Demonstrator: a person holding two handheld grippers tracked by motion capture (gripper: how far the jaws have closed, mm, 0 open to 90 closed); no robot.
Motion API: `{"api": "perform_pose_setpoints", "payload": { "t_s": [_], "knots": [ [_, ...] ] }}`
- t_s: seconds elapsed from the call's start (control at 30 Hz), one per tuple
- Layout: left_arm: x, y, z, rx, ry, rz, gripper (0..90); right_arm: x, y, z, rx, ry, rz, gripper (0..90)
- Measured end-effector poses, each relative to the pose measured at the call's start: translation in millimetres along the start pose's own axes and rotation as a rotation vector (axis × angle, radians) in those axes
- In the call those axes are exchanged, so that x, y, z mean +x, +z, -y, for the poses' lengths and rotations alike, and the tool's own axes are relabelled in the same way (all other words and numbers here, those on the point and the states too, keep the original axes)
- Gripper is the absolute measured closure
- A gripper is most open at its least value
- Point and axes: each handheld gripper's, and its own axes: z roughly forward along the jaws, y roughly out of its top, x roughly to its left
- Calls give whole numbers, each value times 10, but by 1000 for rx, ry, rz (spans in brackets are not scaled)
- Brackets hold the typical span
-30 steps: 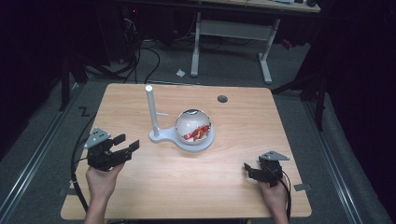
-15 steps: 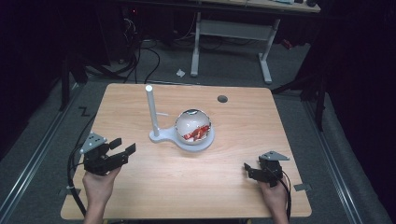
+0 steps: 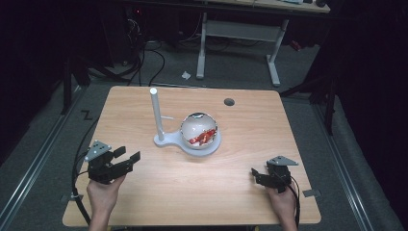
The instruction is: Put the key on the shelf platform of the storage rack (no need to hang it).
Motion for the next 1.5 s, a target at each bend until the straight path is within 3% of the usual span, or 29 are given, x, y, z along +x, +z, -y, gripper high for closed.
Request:
{"api": "perform_pose_setpoints", "payload": {
  "t_s": [0.63, 0.77, 1.2, 1.5],
  "knots": [
    [212, 115, 94, 8, -11, -51, 364, 0, 0, 0, 0, 0, 0, 283],
    [259, 137, 118, 10, 10, -44, 364, 1, -1, 1, 0, 0, 0, 283],
    [348, 235, 223, 24, -8, -79, 361, 1, -1, 1, 0, 0, 0, 283],
    [426, 296, 317, 23, 14, -83, 361, 1, -1, 1, 0, 1, 0, 283]
  ]
}}
